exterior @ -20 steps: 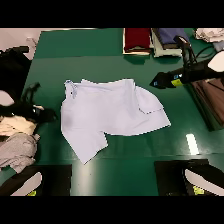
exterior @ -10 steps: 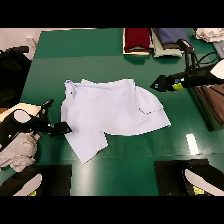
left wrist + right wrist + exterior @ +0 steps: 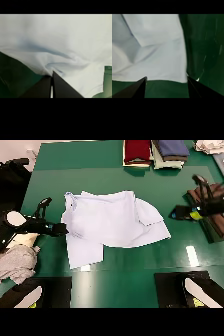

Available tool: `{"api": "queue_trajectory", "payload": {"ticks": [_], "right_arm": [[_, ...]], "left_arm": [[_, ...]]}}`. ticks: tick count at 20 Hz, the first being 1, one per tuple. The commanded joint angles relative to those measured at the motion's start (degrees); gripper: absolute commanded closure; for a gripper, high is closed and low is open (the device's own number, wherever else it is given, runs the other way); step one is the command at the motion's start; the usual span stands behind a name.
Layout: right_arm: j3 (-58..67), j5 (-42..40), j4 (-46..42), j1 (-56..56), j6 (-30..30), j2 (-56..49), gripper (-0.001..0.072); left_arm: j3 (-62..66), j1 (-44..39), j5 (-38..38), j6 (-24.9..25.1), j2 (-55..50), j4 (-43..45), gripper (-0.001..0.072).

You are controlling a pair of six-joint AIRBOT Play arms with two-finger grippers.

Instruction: Fold the shirts.

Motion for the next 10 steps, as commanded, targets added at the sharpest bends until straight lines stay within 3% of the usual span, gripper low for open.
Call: {"api": "queue_trajectory", "payload": {"ticks": [1, 5, 10], "right_arm": [[-10.3, 1.6, 0.4, -11.6, -3.2, -0.1, 0.0131], [-14.1, -2.7, 8.9, -13.4, -8.1, -5.9, 0.0165], [-10.5, -4.4, 8.3, -3.5, -8.1, -12.3, 0.0231]], "left_arm": [[1.5, -0.1, 0.2, -0.1, 0.1, 0.2, 0.0682], [1.5, -0.1, 1.0, -0.1, 0.1, 0.1, 0.0683], [1.5, -0.1, 0.9, -0.1, 0.1, 0.1, 0.0682]]}}
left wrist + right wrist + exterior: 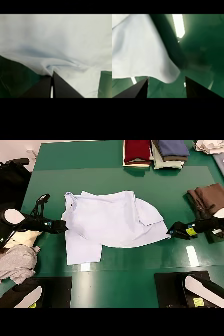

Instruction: Fold the shirts.

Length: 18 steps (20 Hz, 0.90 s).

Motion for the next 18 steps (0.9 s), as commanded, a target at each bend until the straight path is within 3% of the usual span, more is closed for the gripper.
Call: {"api": "queue_trajectory", "payload": {"ticks": [1, 2, 3, 8, 13, 18], "right_arm": [[2.1, -1.1, 0.0, 6.1, -0.8, -4.4, 0.0363], [3.0, -1.0, -1.4, 7.9, -0.8, -5.0, 0.0553], [4.0, -1.0, -3.5, 9.6, -0.7, -5.0, 0.0692], [15.3, 0.1, -8.0, 12.1, -0.7, 4.6, 0.0694], [41.7, -4.9, -8.1, 12.0, -0.7, 18.0, 0.0694], [63.7, -6.5, -8.5, 7.4, 0.9, 23.3, 0.0695]], "left_arm": [[0.1, 0.0, 0.0, 0.0, 0.0, 0.0, 0.0683], [0.1, 0.0, 0.0, 0.0, 0.1, 0.0, 0.0683], [0.3, 0.0, 0.0, 0.0, 0.1, 0.0, 0.0683], [15.2, 0.0, -2.1, -1.3, 4.8, 0.7, 0.0684], [48.1, 0.0, -1.4, -2.2, 13.1, 5.7, 0.0683], [75.5, 0.0, -1.3, -4.6, 14.2, 8.5, 0.0684]]}}
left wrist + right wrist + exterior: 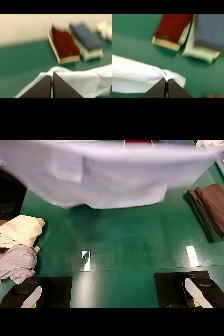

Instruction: Fold the shirts.

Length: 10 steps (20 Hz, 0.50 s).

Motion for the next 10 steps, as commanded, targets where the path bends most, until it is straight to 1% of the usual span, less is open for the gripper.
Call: {"api": "queue_trajectory", "payload": {"ticks": [1, 4, 6, 8, 10], "right_arm": [[14.4, -0.9, -0.4, -4.9, 1.0, 3.4, 0.0694], [20.0, 3.2, 0.1, -11.8, 1.3, 2.4, 0.0695], [22.5, 7.2, 0.2, -14.1, 2.6, -0.2, 0.0695], [22.7, 9.7, 1.9, -12.9, 3.6, -3.4, 0.0695], [20.2, 12.5, 3.1, -9.5, 3.6, -7.5, 0.0695]], "left_arm": [[17.5, 0.0, 1.1, -2.2, 1.0, 2.7, 0.0684], [19.4, 0.0, 3.2, -3.8, 0.9, 5.7, 0.0685], [15.9, 0.0, 2.5, -5.3, 0.8, 7.1, 0.0685], [9.4, 0.0, 1.9, -5.5, 0.1, 7.5, 0.0684], [4.1, 0.0, -1.0, -5.7, -2.8, 7.5, 0.0684]]}}
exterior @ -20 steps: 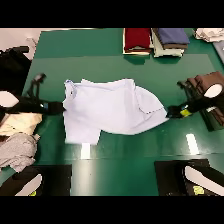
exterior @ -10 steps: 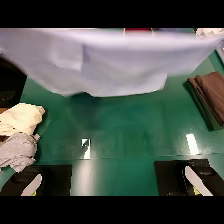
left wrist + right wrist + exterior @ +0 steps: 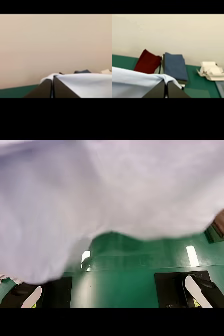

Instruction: Fold the shirts.

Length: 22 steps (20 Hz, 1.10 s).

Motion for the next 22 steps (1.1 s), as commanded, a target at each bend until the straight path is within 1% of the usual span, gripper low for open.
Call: {"api": "queue_trajectory", "payload": {"ticks": [1, 4, 6, 8, 10, 13, 15, 17, 20, 21, 22], "right_arm": [[-2.5, 5.9, 1.6, 4.0, 0.8, -6.3, 0.0695], [-11.8, 6.6, -2.4, 10.4, 2.5, -13.8, 0.0695], [-18.3, 6.6, -5.9, 13.2, 3.2, -19.2, 0.0695], [-23.4, 4.7, -6.8, 15.1, 3.1, -25.0, 0.0695], [-25.8, 0.7, -6.8, 15.9, 3.1, -31.1, 0.0695], [-23.8, -3.3, -5.8, 16.0, 3.2, -39.7, 0.0695], [-19.1, -3.3, -5.9, 16.0, 3.2, -44.3, 0.0695], [-14.1, -2.2, -5.9, 16.0, 3.1, -46.7, 0.0695], [-12.1, 2.1, -9.1, 16.0, 3.0, -46.0, 0.0695], [-13.4, 3.5, -10.5, 16.0, 3.0, -45.1, 0.0695], [-15.6, 3.9, -11.0, 16.0, 2.9, -44.0, 0.0695]], "left_arm": [[-7.6, 0.0, -4.7, -0.8, -4.7, 1.2, 0.0684], [-12.9, 0.0, -10.4, 0.2, -14.2, 1.2, 0.0683], [-16.8, 0.0, -12.1, 1.4, -21.3, 1.1, 0.0683], [-20.1, 0.0, -11.4, 2.1, -29.4, 1.1, 0.0682], [-21.3, 0.0, -9.1, 2.3, -37.2, 1.1, 0.0682], [-21.3, 0.0, -4.2, 2.4, -46.5, 0.9, 0.0683], [-21.2, 0.0, -1.6, 2.4, -48.9, -0.1, 0.0683], [-20.6, 0.0, -2.2, 3.3, -49.0, -0.2, 0.0683], [-19.3, 0.0, -11.7, 6.4, -48.6, -0.2, 0.0682], [-19.9, 0.0, -14.3, 6.3, -48.6, -0.2, 0.0683], [-21.1, 0.0, -15.3, 6.3, -48.6, 0.1, 0.0683]]}}
